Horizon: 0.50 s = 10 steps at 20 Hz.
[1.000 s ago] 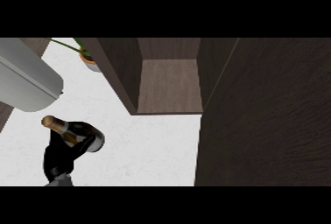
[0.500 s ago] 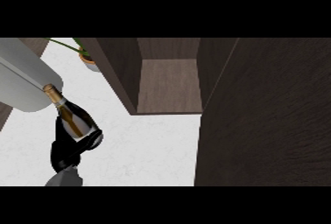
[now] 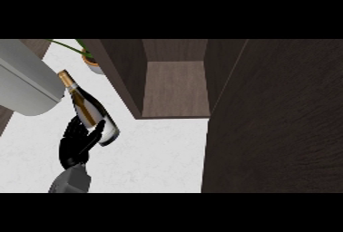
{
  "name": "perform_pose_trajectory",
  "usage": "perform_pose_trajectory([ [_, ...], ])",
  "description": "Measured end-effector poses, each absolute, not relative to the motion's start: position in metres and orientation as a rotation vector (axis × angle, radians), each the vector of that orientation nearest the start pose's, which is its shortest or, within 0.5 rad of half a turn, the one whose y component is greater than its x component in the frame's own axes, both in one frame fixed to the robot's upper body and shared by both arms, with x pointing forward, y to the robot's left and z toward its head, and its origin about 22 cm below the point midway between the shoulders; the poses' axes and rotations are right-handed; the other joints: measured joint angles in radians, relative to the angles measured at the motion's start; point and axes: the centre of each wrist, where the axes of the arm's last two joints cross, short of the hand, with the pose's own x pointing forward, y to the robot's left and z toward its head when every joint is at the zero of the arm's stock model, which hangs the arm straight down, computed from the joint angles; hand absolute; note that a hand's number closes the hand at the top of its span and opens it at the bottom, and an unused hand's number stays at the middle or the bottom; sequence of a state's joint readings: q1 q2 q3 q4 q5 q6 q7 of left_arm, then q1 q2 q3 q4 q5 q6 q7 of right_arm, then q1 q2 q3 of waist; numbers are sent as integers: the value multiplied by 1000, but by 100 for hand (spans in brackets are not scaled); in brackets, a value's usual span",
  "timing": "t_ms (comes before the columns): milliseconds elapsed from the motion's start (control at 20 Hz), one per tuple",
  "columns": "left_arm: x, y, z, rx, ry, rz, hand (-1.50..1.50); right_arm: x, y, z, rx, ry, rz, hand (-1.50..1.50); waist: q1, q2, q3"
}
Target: Pick up the wine, place it into the cabinet and close the cabinet
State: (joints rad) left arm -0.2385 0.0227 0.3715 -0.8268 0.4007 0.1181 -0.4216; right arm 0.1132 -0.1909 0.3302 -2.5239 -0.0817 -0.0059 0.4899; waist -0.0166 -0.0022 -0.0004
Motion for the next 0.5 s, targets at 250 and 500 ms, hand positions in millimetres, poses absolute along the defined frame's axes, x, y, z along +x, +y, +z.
perform_pose_trajectory([
  [250, 269, 271, -115, 181, -1436, 670, 150, 125, -197, 180, 286, -1862, 328, -150, -1, 0, 0],
  [500, 264, 278, -113, 154, -1519, 593, 150, 125, -197, 180, 286, -1863, 320, -150, 5, -1, 0],
])
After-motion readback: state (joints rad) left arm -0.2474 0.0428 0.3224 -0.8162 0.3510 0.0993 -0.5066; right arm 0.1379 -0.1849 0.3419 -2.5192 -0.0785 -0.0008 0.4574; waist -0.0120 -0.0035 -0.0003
